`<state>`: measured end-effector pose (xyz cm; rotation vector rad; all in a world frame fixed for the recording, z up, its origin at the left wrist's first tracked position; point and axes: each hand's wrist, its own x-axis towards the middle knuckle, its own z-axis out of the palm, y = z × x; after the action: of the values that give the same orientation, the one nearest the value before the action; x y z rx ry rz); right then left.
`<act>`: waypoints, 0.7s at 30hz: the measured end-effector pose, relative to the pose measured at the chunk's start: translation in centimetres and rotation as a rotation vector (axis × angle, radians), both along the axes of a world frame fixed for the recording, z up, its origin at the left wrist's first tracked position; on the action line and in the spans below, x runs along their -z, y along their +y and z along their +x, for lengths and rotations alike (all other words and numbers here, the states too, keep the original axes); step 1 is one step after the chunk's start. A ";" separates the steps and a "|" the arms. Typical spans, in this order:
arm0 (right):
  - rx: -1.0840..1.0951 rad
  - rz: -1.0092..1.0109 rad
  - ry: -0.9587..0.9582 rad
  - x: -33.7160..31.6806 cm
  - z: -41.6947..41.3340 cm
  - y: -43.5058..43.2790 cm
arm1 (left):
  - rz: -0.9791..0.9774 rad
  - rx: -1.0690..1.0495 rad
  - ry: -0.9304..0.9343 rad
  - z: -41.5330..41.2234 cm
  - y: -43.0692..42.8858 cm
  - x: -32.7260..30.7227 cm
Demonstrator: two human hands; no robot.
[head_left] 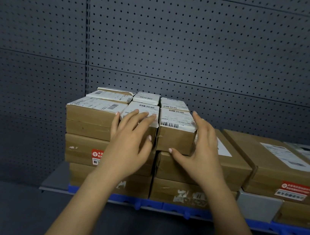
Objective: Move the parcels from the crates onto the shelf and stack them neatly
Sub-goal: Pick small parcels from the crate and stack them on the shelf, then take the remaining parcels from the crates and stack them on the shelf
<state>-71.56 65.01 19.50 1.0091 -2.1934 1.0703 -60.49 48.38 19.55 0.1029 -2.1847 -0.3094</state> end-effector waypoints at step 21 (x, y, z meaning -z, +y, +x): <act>-0.751 0.139 0.047 7.0 13.0 -7.0 | 0.241 -0.729 -0.128 18.9 4.2 8.6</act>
<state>-58.56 57.96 12.54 1.9871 -1.8909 1.1723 -41.55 52.63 10.94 1.0454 -2.0634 -0.1449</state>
